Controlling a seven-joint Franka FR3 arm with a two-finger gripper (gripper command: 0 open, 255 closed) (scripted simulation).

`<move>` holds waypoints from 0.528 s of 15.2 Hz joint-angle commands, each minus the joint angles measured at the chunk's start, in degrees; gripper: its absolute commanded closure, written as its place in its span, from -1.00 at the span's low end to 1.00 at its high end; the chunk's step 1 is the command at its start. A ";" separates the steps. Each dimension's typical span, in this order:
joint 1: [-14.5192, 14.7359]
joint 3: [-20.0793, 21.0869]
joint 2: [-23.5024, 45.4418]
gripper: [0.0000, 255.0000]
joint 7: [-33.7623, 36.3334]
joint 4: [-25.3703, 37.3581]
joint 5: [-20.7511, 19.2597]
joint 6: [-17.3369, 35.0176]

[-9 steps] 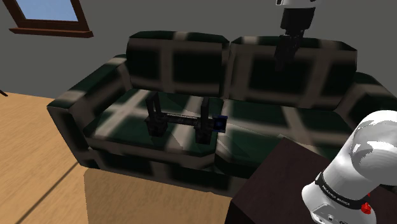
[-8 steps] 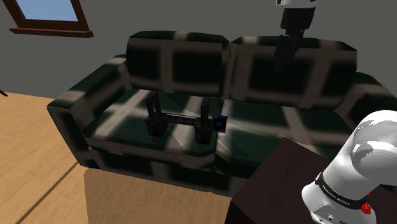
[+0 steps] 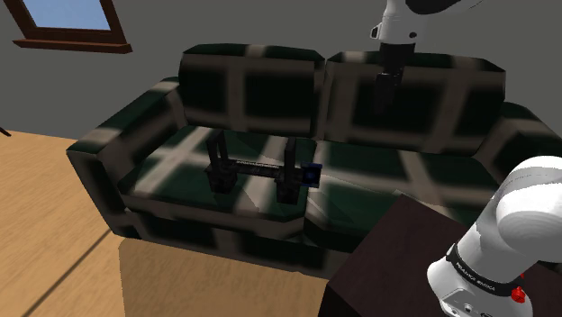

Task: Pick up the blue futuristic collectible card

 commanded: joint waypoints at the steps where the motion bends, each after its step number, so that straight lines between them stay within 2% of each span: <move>1: 0.11 -1.88 3.45 -1.00 -3.03 -0.33 -0.14 3.51; 8: 0.88 -7.30 16.73 -1.00 -13.32 1.23 1.58 13.53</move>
